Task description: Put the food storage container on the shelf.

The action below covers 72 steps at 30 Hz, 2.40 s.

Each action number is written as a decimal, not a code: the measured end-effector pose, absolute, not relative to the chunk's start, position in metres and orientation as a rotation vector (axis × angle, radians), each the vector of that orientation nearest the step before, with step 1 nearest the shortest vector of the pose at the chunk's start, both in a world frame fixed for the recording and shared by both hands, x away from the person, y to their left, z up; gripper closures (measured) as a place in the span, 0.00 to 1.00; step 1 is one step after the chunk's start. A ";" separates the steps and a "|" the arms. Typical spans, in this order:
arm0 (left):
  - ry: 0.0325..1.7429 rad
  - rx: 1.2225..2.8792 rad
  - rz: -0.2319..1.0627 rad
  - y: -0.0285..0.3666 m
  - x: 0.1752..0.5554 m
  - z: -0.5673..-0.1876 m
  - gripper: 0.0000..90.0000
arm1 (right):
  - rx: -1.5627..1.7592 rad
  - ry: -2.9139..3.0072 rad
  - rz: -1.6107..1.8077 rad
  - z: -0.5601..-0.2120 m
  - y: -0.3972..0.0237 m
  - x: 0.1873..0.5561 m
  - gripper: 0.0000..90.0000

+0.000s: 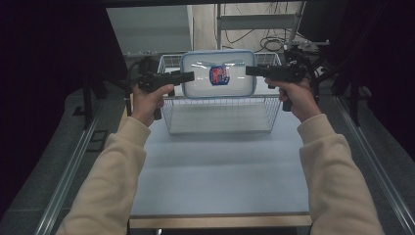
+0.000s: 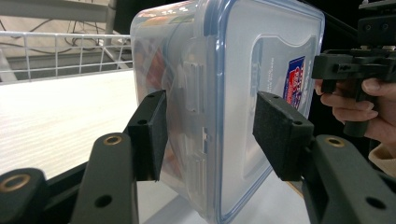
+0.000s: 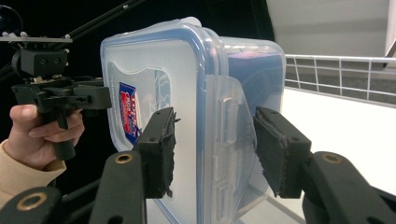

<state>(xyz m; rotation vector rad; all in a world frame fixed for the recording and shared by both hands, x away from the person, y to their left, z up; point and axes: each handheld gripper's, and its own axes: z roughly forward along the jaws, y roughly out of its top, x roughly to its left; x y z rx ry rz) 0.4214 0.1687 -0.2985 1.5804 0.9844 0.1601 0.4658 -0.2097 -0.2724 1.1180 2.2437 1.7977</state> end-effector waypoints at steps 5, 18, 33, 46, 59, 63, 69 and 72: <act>1.018 1.587 0.131 0.168 0.437 -0.308 0.52 | 1.171 2.259 1.795 -0.282 -0.210 0.481 0.55; 1.090 1.600 0.095 0.165 0.461 -0.314 0.50 | 1.290 2.276 1.771 -0.297 -0.209 0.503 0.54; 1.175 1.561 0.014 0.164 0.490 -0.318 0.43 | 1.492 2.169 1.757 -0.302 -0.205 0.521 0.52; 1.214 1.534 0.057 0.160 0.500 -0.327 0.43 | 1.620 2.060 1.677 -0.311 -0.196 0.523 0.46; 1.152 1.536 0.168 0.165 0.465 -0.320 0.36 | 1.390 2.009 1.627 -0.299 -0.206 0.488 0.32; 1.103 1.550 0.214 0.166 0.440 -0.321 0.35 | 1.274 2.074 1.601 -0.298 -0.210 0.465 0.28; 1.028 1.585 0.227 0.167 0.387 -0.335 0.33 | 1.150 2.158 1.585 -0.314 -0.219 0.423 0.26; 1.012 1.599 0.217 0.167 0.371 -0.344 0.32 | 1.130 2.178 1.599 -0.322 -0.224 0.411 0.26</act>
